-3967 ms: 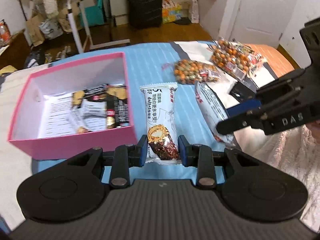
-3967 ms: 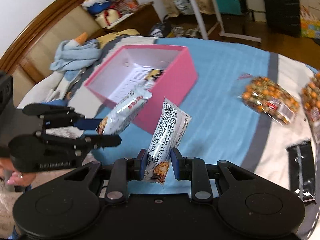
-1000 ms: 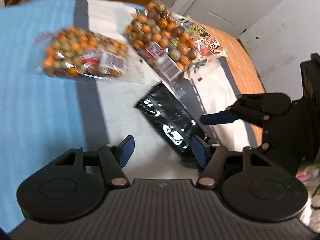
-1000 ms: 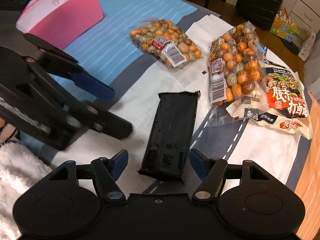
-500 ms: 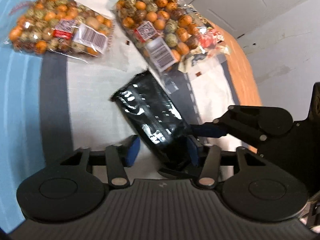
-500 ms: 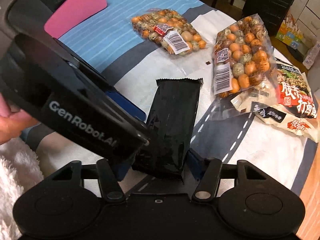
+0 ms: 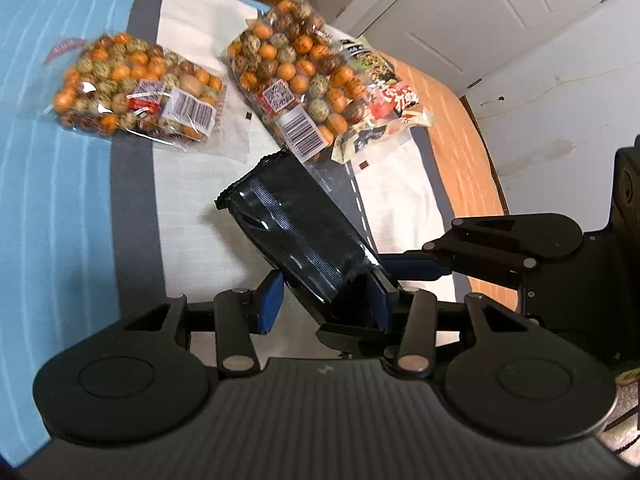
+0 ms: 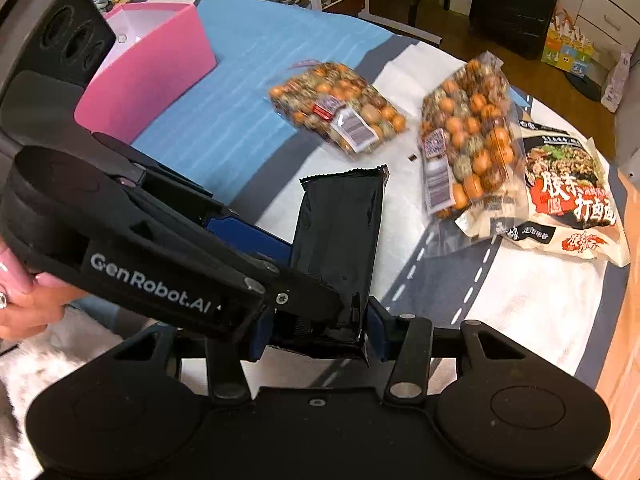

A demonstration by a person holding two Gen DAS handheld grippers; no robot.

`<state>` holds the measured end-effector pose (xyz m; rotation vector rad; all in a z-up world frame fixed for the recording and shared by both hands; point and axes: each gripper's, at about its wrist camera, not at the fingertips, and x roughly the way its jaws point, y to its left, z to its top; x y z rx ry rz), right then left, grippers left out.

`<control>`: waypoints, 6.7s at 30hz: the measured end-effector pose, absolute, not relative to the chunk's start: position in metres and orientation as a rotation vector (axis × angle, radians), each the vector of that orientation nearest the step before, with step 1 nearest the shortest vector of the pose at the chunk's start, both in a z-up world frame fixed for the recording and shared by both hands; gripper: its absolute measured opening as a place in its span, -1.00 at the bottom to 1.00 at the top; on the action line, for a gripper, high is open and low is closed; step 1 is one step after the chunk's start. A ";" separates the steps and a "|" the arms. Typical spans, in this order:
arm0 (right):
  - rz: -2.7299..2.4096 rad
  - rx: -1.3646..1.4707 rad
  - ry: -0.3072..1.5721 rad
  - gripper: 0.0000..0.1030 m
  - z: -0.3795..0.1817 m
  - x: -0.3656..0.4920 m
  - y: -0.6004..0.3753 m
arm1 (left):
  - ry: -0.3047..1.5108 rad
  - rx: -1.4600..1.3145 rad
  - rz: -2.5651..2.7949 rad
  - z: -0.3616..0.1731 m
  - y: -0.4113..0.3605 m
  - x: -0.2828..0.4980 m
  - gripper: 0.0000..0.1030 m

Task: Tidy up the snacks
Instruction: 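Grasp the black foil pack with the left tool while the right tool steadies it, then carry the black foil pack into the pink box and open the left tool, then move the left tool to the clear bag of speckled nuts, then grasp the nut bag with the left tool while the right tool closes on it, then lift the clear nut bag with the left tool and carry it over the pink box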

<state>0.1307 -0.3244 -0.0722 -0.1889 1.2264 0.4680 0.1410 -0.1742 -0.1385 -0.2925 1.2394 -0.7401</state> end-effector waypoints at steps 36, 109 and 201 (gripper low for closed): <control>0.676 -0.261 0.968 0.04 0.010 0.133 -0.121 | 0.977 -0.316 -0.513 -0.036 0.056 0.103 -0.06; 0.268 0.227 1.003 0.11 -0.090 0.268 -0.282 | 1.026 -0.438 -0.298 -0.119 -0.038 0.206 0.10; 0.425 -0.172 1.329 0.64 -0.147 0.225 -0.213 | 1.226 -0.406 -0.349 -0.181 -0.065 0.191 0.13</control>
